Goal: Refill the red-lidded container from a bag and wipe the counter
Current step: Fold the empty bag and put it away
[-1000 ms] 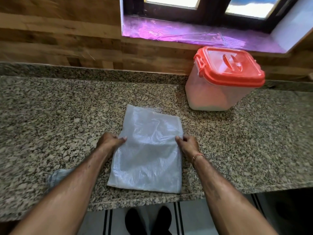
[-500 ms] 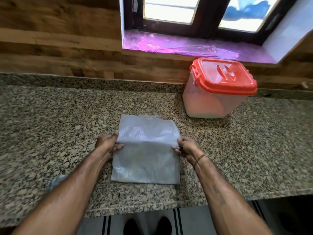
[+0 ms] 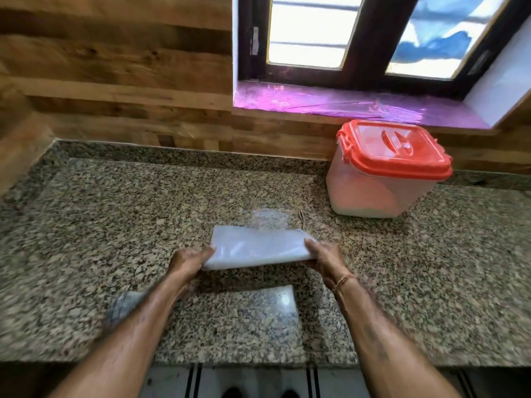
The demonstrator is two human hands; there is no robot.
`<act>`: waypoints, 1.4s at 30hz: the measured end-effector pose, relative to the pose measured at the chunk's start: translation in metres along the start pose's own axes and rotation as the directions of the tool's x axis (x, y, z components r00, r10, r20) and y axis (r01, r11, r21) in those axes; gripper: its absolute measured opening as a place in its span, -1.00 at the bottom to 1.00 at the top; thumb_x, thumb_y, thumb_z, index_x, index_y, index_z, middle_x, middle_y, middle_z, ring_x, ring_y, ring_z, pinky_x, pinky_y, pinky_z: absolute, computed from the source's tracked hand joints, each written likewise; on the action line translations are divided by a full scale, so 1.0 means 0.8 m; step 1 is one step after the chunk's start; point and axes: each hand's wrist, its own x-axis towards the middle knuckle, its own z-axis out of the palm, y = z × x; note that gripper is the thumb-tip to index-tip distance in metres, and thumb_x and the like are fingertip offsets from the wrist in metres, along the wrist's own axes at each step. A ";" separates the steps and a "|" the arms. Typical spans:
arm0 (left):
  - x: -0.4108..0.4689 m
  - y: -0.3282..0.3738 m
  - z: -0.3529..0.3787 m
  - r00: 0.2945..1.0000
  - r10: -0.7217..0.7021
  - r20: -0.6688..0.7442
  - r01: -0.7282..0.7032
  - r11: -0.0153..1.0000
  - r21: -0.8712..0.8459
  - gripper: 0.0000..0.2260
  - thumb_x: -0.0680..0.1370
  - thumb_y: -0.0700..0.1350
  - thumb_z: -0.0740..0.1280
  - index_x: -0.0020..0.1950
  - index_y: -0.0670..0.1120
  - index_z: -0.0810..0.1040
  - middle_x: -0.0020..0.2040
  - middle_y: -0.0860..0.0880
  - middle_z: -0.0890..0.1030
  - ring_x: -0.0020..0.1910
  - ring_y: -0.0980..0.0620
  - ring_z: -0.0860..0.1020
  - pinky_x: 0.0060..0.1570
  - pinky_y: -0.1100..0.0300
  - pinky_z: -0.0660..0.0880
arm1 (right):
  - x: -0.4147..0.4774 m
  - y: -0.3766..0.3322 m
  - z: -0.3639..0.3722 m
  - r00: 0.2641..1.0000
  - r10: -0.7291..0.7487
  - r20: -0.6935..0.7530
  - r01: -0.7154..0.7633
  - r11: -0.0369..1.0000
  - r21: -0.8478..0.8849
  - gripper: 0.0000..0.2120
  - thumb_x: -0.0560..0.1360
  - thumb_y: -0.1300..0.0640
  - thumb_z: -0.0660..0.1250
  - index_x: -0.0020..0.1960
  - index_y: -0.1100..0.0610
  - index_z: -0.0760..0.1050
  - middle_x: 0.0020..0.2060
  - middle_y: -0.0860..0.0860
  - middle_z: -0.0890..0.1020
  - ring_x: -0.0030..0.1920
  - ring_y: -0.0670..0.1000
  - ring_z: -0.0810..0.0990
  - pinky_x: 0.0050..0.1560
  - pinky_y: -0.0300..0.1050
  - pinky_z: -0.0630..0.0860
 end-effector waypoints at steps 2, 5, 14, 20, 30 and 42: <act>-0.004 -0.034 0.005 0.994 -0.089 0.060 0.079 0.986 0.150 -0.67 0.54 0.07 0.47 -0.07 -0.23 0.67 -0.16 -0.15 0.66 -0.24 -0.04 0.58 -0.23 0.16 0.50 | -0.004 0.034 -0.002 0.999 0.018 -0.027 -0.021 0.994 -0.107 -0.68 0.50 0.05 0.50 -0.01 0.32 0.58 -0.03 0.23 0.69 -0.07 0.16 0.68 -0.12 0.09 0.69; -0.009 -0.064 0.016 0.992 -0.123 0.033 0.110 0.956 0.271 -0.69 0.53 0.05 0.49 -0.31 -0.08 0.53 -0.31 -0.10 0.56 -0.34 0.00 0.47 -0.32 0.16 0.32 | -0.007 0.074 -0.009 0.997 -0.029 -0.066 0.006 0.945 -0.327 -0.69 0.39 -0.06 0.55 -0.25 0.19 0.60 -0.29 0.13 0.69 -0.27 0.08 0.60 -0.26 0.03 0.55; -0.009 -0.064 0.049 0.984 -0.169 -0.057 0.166 0.985 -0.043 -0.74 0.53 -0.03 0.51 -0.19 -0.20 0.59 -0.11 -0.20 0.70 -0.20 -0.13 0.65 -0.13 0.04 0.57 | -0.013 0.098 -0.019 1.000 0.013 -0.009 -0.015 0.951 -0.309 -0.78 0.48 0.07 0.51 -0.17 0.21 0.60 -0.24 0.16 0.67 -0.39 0.06 0.62 -0.37 -0.14 0.59; -0.013 -0.076 0.055 0.984 -0.179 -0.010 0.178 0.973 0.146 -0.80 0.50 -0.13 0.53 -0.02 -0.25 0.65 -0.02 -0.20 0.71 -0.14 -0.11 0.66 -0.05 0.02 0.63 | -0.014 0.093 -0.015 0.985 0.073 -0.155 -0.097 0.983 -0.155 -0.73 0.54 0.15 0.48 -0.27 0.17 0.48 -0.34 0.12 0.62 -0.52 0.01 0.59 -0.53 -0.18 0.59; -0.021 -0.079 0.057 0.897 0.282 0.340 -0.424 0.334 0.842 -0.10 0.51 0.28 0.38 0.63 0.29 -0.18 0.66 -0.06 -0.27 0.65 -0.14 -0.16 0.53 -0.29 -0.11 | -0.009 0.082 -0.014 0.986 0.115 -0.117 -0.110 0.993 0.050 -0.76 0.56 0.16 0.45 0.13 0.21 0.47 -0.11 0.19 0.67 -0.45 0.01 0.59 -0.26 0.10 0.70; -0.014 -0.061 0.071 0.894 0.412 0.176 -0.374 0.470 0.799 -0.48 0.45 0.36 0.38 0.28 0.09 0.49 0.25 0.00 0.50 0.24 -0.01 0.40 0.20 0.02 0.24 | -0.019 0.102 0.052 0.990 0.109 -0.088 -0.132 0.935 -0.329 -0.80 0.53 0.01 0.43 0.07 0.11 0.64 -0.04 0.05 0.74 -0.07 0.10 0.70 0.02 -0.01 0.66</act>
